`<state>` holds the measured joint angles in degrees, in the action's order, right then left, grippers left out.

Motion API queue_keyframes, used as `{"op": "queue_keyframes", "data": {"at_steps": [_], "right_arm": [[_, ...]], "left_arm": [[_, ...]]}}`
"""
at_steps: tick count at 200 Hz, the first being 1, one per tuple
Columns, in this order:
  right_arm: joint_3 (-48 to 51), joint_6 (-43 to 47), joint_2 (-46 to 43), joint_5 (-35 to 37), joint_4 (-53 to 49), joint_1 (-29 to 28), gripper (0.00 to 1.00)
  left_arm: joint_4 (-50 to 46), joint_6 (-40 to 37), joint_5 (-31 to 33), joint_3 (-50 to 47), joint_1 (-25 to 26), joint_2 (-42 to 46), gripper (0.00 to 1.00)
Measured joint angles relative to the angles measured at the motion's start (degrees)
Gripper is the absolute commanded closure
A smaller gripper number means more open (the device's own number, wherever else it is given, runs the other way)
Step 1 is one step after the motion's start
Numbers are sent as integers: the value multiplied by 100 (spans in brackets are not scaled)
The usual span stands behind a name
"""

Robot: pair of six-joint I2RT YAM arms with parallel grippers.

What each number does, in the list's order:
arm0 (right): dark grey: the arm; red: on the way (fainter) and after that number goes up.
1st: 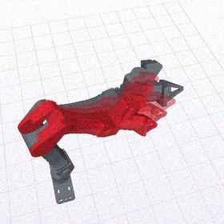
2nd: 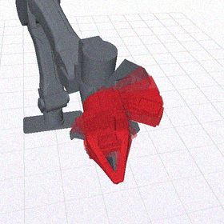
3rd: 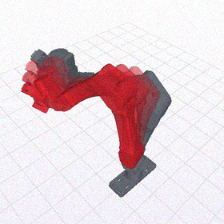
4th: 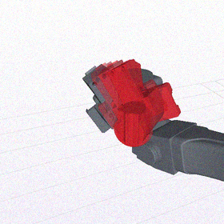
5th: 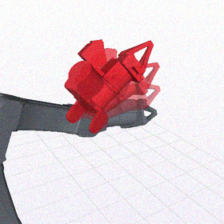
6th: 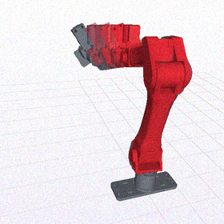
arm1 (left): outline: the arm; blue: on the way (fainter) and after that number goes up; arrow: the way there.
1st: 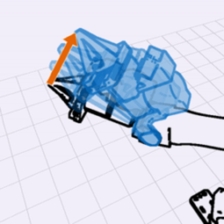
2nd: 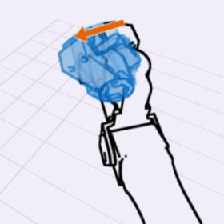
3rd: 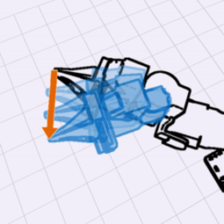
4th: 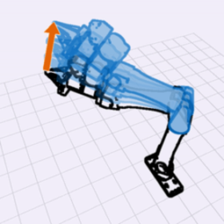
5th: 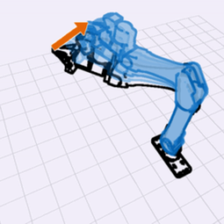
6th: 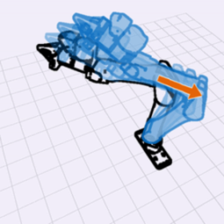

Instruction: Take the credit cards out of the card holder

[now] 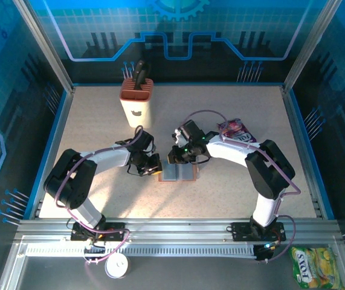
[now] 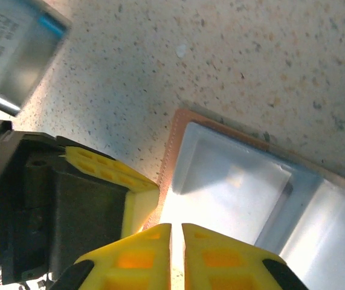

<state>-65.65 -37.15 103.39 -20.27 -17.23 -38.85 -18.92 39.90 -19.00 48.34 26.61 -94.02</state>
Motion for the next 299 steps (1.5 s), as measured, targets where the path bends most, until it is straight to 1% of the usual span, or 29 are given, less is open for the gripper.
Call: {"op": "queue_keyframes", "data": {"at_steps": [18, 51, 82, 100, 220, 299], "right_arm": [[9, -101, 2, -101, -7, 0, 78], [28, -299, 11, -243, 59, 0, 76], [109, -461, 44, -374, 151, 0, 70], [114, -511, 131, -426, 149, -7, 68], [269, -699, 417, -566, 168, -26, 66], [267, -612, 415, -317, -52, -26, 66]], "left_arm": [[31, -2, 17, -48, 0, -7, 94], [87, -2, 20, -127, 0, -48, 94], [103, -2, 22, -131, 0, -79, 94], [105, -4, 22, -131, 0, -81, 94], [105, -4, 35, -131, 0, -81, 94], [98, -107, 37, -131, 0, -81, 94]]}}
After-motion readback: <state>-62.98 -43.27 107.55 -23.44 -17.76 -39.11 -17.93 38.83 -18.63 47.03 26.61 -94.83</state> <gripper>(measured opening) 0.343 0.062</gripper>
